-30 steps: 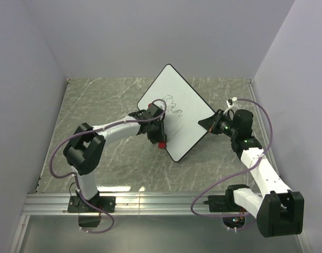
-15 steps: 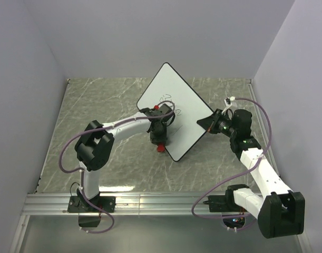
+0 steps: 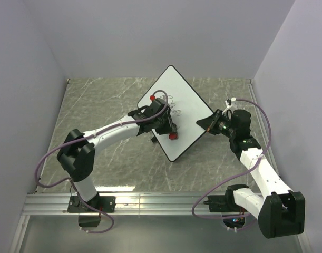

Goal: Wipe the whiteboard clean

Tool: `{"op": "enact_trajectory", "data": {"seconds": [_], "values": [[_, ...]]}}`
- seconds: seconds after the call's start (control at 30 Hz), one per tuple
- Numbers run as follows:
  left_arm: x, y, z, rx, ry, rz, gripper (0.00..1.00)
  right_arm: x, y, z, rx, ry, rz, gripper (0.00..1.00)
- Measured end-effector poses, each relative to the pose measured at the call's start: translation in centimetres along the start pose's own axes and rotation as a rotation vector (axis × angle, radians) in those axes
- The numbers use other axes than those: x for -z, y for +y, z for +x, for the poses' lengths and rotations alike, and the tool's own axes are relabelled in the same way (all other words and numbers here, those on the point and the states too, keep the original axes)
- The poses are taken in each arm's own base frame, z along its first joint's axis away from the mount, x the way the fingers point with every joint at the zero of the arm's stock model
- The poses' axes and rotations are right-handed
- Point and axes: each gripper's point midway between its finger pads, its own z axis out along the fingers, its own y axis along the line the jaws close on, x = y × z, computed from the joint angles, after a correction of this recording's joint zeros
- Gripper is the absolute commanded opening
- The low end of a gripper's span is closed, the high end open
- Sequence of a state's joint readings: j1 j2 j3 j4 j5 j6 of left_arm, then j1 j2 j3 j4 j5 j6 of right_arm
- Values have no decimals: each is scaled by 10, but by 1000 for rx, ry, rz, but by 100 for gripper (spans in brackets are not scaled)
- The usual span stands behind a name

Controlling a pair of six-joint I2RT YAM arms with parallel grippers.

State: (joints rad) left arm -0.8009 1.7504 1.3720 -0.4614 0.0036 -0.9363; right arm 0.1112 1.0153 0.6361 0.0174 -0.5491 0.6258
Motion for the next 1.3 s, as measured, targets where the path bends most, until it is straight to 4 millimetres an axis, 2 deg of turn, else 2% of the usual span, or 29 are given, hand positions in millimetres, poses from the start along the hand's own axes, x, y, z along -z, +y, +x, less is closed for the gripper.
{"op": "enact_trajectory", "data": {"seconds": [0.13,0.27,0.43,0.53,0.63,0.83,0.9,1.1,1.3], "values": [[7,-20,-8,30,-39,103,0,0,0,0,-14,0,3,0],[3,-36,-12,32,-36,161,0,0,0,0,-18,0,4,0],[-2,-64,-29,21,-47,216,0,0,1,1,-19,-1,4,0],[0,-70,-33,17,-56,234,0,1,1,1,-19,-1,5,0],[-7,-60,-26,17,-49,227,0,2,0,2,-19,0,13,0],[-13,-9,2,35,-25,162,0,2,-1,2,-4,-1,14,0],[-15,1,7,39,-26,158,0,2,-1,2,7,-1,11,0],[-16,3,7,39,-35,166,0,2,0,1,23,-2,4,0],[-14,-2,1,7,9,111,0,2,0,1,20,-4,4,0]]}}
